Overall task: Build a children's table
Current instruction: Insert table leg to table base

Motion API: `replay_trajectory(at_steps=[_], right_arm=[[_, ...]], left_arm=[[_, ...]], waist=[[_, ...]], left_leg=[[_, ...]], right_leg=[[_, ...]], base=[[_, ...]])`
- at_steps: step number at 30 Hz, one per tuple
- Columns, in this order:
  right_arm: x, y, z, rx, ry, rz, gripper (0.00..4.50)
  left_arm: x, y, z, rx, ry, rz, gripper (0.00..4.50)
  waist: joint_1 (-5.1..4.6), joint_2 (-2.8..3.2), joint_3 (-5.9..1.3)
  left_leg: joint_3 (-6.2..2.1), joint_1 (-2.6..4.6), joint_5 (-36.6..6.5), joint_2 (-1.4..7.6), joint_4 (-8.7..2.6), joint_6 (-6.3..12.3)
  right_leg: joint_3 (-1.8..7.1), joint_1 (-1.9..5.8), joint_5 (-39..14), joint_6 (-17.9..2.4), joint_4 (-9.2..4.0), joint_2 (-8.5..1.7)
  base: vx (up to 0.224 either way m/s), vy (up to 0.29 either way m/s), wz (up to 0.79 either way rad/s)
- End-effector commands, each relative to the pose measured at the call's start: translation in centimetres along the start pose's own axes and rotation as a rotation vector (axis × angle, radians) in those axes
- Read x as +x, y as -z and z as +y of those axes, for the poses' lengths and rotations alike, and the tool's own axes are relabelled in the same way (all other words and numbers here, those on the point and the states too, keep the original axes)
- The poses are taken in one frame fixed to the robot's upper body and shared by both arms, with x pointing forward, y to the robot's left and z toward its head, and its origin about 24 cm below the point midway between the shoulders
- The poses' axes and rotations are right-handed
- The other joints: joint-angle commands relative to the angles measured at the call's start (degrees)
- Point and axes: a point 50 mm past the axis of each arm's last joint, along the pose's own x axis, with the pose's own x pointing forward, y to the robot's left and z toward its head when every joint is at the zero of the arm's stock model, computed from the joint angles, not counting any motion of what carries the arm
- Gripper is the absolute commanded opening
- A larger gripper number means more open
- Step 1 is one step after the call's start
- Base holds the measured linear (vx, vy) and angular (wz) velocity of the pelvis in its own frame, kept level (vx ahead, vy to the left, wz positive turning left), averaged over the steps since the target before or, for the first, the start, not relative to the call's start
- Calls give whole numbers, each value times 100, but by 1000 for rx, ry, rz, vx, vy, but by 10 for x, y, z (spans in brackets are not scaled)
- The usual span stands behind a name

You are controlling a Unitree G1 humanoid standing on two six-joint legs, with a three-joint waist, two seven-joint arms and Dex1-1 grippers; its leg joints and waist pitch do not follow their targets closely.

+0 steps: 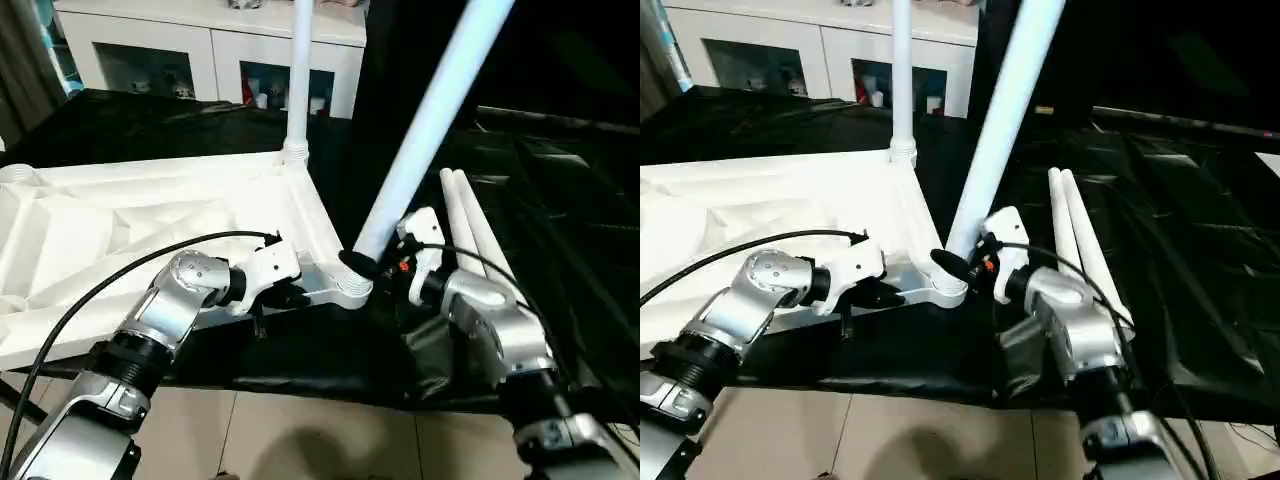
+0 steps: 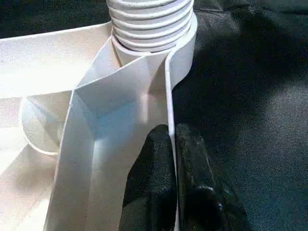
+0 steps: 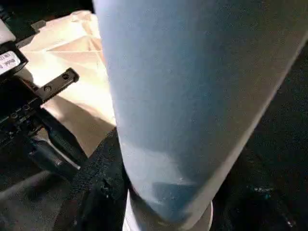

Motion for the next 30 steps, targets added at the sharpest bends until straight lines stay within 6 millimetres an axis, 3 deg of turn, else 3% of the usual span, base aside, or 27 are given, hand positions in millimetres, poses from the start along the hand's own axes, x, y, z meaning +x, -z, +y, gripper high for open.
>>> replay_trajectory(at_steps=[1,7,9,12,17,18,19,21,24,30], right_arm=[[-3,26,1,44,-45,140,189],[-11,42,4,50,-103,199,189],[-12,44,5,50,-114,207,189],[-12,44,5,50,-114,207,189],[-13,46,6,49,-124,213,189],[-18,52,7,48,-149,229,189],[-19,53,8,48,-151,230,189],[-29,64,11,52,-205,255,189],[-34,67,14,51,-238,267,189],[-40,69,16,53,-265,271,189]], left_arm=[[5,-9,-4,69,32,-11,0],[5,-10,-9,104,88,-29,0],[5,-10,-11,112,106,-35,0],[5,-10,-11,112,106,-35,0],[5,-10,-12,119,120,-38,0],[3,-13,-17,131,191,-69,0],[3,-13,-18,132,197,-72,0],[-4,-18,-26,152,335,-120,0],[-7,-18,-27,172,371,-113,0],[-9,-16,-26,192,370,-99,0]], waist=[[19,54,-285],[60,81,-310],[72,66,-329],[95,64,-339],[106,60,-340],[106,64,-344],[119,136,-337],[111,109,-343],[93,139,-347],[102,133,-328]], left_leg=[[-254,93,-2134,364,-451,-53],[-228,70,-1909,381,-462,-31],[-218,59,-1831,382,-466,-26],[-198,86,-1803,380,-468,-33],[-210,81,-1848,387,-481,-71],[-212,87,-1866,389,-482,-82],[-218,89,-1901,383,-484,-90],[-219,72,-1953,405,-503,-55],[-222,88,-2017,407,-517,-101],[-225,133,-2316,403,-516,-181]], right_leg=[[334,142,-3290,-511,-608,-564],[371,167,-2673,-709,-533,-544],[378,191,-2365,-807,-490,-531],[384,188,-2182,-896,-475,-521],[378,203,-2288,-858,-482,-522],[377,200,-2292,-855,-484,-520],[380,198,-2303,-854,-495,-529],[386,215,-2137,-878,-478,-519],[382,209,-1922,-1012,-446,-490],[382,184,-2339,-941,-505,-506]], base=[[0,0,0],[0,0,0],[0,0,0],[0,0,0],[0,0,0],[0,0,0],[0,0,0],[0,0,0],[0,0,0],[0,0,0]])
